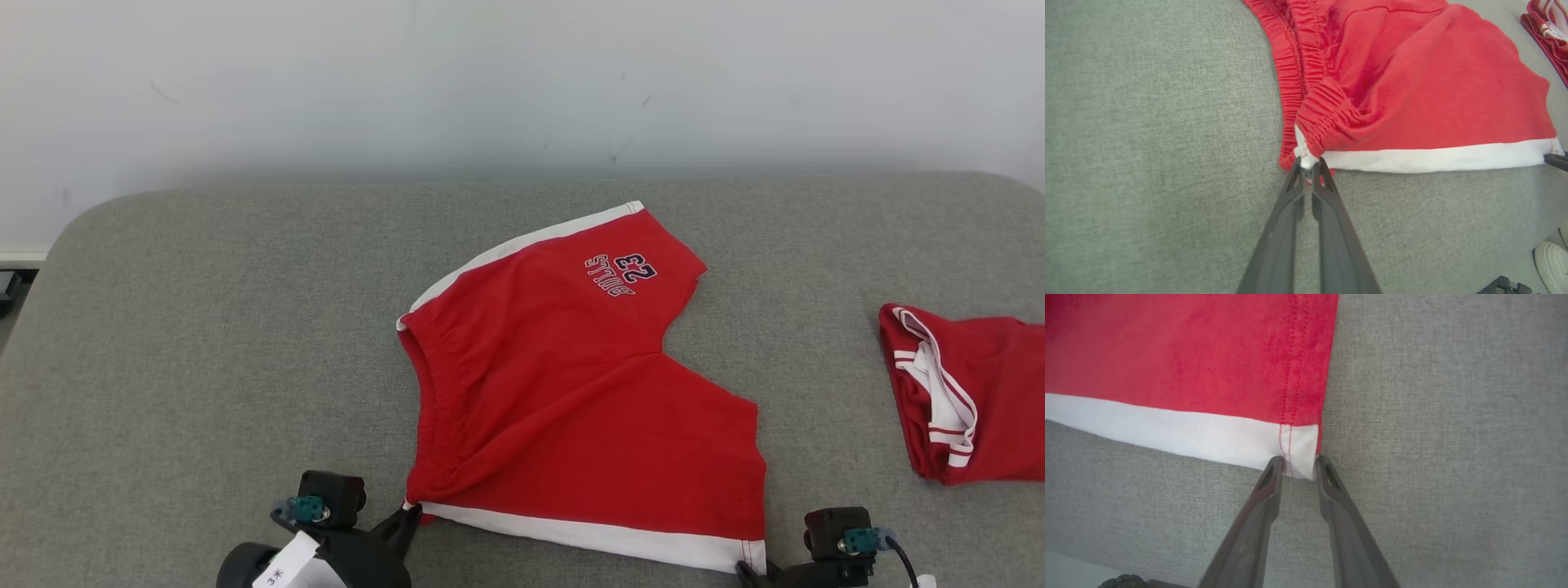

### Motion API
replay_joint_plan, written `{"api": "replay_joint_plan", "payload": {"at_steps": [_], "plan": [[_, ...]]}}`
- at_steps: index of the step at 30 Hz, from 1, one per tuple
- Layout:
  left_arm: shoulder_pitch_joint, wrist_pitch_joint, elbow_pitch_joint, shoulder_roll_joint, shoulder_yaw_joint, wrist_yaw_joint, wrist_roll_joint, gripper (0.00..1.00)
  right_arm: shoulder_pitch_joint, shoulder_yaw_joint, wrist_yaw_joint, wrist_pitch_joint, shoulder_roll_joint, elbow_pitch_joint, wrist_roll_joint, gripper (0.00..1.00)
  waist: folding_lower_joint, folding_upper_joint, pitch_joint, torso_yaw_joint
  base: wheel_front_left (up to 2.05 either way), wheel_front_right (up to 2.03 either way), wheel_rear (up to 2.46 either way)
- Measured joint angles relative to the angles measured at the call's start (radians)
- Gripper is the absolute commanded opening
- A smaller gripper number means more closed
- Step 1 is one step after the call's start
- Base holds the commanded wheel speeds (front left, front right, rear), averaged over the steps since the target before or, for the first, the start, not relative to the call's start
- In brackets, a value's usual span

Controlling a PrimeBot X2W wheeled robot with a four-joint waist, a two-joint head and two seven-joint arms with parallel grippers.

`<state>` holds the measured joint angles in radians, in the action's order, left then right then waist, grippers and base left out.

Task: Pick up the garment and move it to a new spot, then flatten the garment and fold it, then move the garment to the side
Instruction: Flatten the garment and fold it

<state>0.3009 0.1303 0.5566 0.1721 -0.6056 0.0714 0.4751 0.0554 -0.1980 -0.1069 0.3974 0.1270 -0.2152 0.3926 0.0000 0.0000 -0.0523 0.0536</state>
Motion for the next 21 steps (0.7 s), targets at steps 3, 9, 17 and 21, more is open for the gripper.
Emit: {"api": "replay_joint_plan", "payload": {"at_steps": [3,9,17,21], "plan": [[0.001,0.000,0.004,-0.002,-0.001,0.000,0.000,0.00,0.000,-0.002,0.000,0.007,0.000,0.013,-0.002,0.00,0.0000,0.0000,-0.002,0.000,0.00,0.00,0.00],[0.001,-0.023,0.006,-0.006,0.009,0.000,0.005,0.00,0.000,0.007,-0.005,0.007,0.003,0.044,-0.017,0.00,0.0000,0.0000,-0.004,-0.001,0.00,0.00,0.00],[-0.019,-0.048,-0.029,-0.002,0.016,-0.001,0.030,0.00,0.069,0.032,-0.003,0.036,0.045,0.129,-0.010,0.00,0.0000,0.0000,0.000,0.002,0.00,0.00,0.00],[-0.053,-0.062,-0.061,0.012,0.014,-0.001,0.030,0.00,0.109,0.039,0.009,0.060,0.065,0.178,0.017,0.00,0.0000,0.0000,0.002,0.004,0.00,0.00,0.00]]}}
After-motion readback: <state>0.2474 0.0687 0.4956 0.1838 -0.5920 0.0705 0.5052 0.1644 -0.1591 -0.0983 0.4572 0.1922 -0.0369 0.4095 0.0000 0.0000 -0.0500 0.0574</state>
